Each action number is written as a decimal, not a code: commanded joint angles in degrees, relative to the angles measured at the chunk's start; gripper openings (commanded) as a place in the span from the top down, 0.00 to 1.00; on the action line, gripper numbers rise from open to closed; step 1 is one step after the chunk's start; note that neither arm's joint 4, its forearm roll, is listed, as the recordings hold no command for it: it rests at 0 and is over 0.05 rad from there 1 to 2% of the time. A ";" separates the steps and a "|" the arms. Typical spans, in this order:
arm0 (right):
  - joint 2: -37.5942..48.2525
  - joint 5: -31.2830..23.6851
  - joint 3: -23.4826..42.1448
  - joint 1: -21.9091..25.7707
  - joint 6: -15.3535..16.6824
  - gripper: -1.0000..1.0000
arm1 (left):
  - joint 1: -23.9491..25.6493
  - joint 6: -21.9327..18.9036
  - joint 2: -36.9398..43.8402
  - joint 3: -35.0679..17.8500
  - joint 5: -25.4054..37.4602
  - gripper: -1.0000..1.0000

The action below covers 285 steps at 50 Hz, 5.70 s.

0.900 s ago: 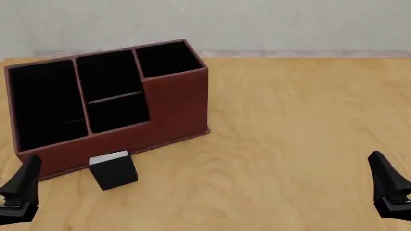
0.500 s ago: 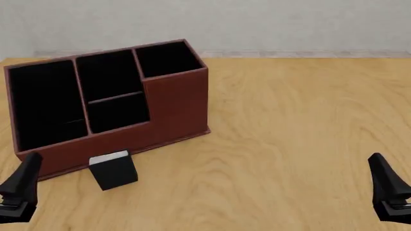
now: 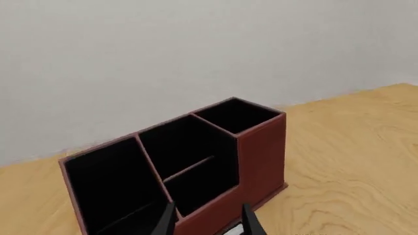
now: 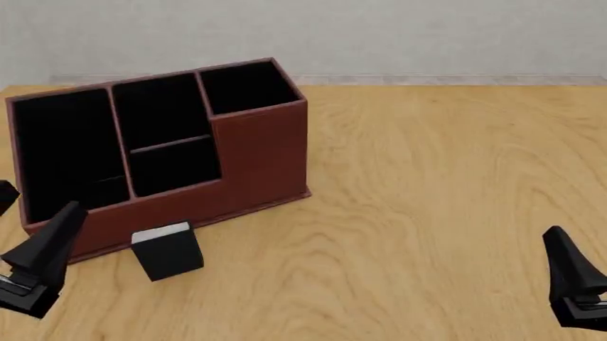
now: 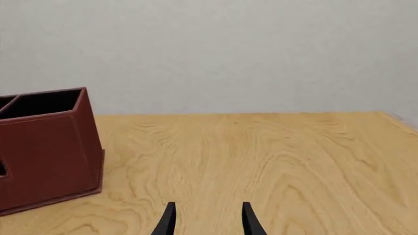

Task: Pick up the book and place it in the left compartment of the caddy.

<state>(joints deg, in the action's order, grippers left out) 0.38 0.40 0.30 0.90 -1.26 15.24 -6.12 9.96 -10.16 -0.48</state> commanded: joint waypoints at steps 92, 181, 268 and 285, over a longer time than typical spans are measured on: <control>3.27 2.70 -0.23 1.21 0.14 0.00 | 14.45 -15.97 37.46 -25.81 26.51 0.00; 3.45 2.69 -0.21 1.41 1.14 0.00 | 6.15 -18.88 50.15 -17.56 11.93 0.00; 4.78 3.69 -0.25 1.66 2.41 0.00 | 4.12 -17.57 61.41 -10.76 -1.99 0.00; 4.48 3.59 -0.26 1.53 2.49 0.00 | 15.98 -10.05 45.16 -10.29 10.43 1.00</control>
<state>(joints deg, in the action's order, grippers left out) 5.19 4.21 0.05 2.50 1.15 25.39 -18.69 62.16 -20.88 4.56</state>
